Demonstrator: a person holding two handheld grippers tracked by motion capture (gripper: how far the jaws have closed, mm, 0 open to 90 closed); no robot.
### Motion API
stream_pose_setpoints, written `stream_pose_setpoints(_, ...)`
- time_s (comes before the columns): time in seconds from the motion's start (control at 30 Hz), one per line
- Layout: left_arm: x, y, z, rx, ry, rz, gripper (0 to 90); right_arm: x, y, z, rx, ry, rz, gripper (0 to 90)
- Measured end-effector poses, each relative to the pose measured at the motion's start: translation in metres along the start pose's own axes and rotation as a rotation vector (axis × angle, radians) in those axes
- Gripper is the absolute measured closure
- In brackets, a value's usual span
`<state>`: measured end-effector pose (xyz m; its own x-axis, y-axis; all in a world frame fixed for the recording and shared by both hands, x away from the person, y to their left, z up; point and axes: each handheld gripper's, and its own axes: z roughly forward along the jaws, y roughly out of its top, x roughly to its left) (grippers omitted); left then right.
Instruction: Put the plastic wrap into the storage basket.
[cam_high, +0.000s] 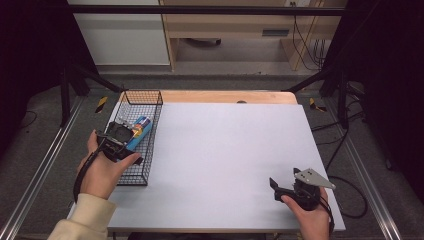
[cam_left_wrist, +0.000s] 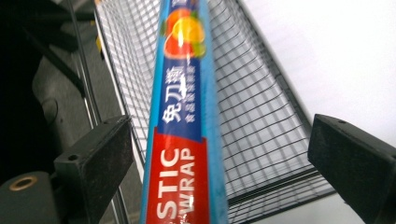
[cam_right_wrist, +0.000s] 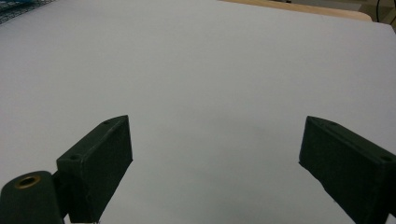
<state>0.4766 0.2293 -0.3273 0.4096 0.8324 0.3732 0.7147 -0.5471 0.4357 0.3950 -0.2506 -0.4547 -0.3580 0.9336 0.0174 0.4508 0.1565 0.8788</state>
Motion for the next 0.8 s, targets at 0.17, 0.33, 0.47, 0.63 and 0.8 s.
stream_pose_setpoints(0.17,-0.014,0.006,-0.020,-0.080,-0.028,0.034,6.3,-0.001,0.000,0.000,-0.004,-0.009,-0.005,9.6)
stream_pose_setpoints(0.33,-0.033,0.012,-0.033,-0.143,-0.070,0.083,6.2,-0.002,0.000,-0.002,-0.008,-0.023,0.000,8.9)
stream_pose_setpoints(0.47,-0.046,0.018,-0.037,-0.178,-0.095,0.106,6.2,-0.005,0.000,-0.004,-0.014,-0.038,0.001,7.7)
stream_pose_setpoints(0.63,-0.060,0.025,-0.038,-0.193,-0.130,0.143,6.2,-0.008,-0.001,-0.005,-0.015,-0.046,0.014,6.5)
stream_pose_setpoints(0.8,-0.069,0.033,-0.038,-0.212,-0.148,0.182,6.2,-0.009,-0.001,-0.004,-0.012,-0.053,0.012,5.7)
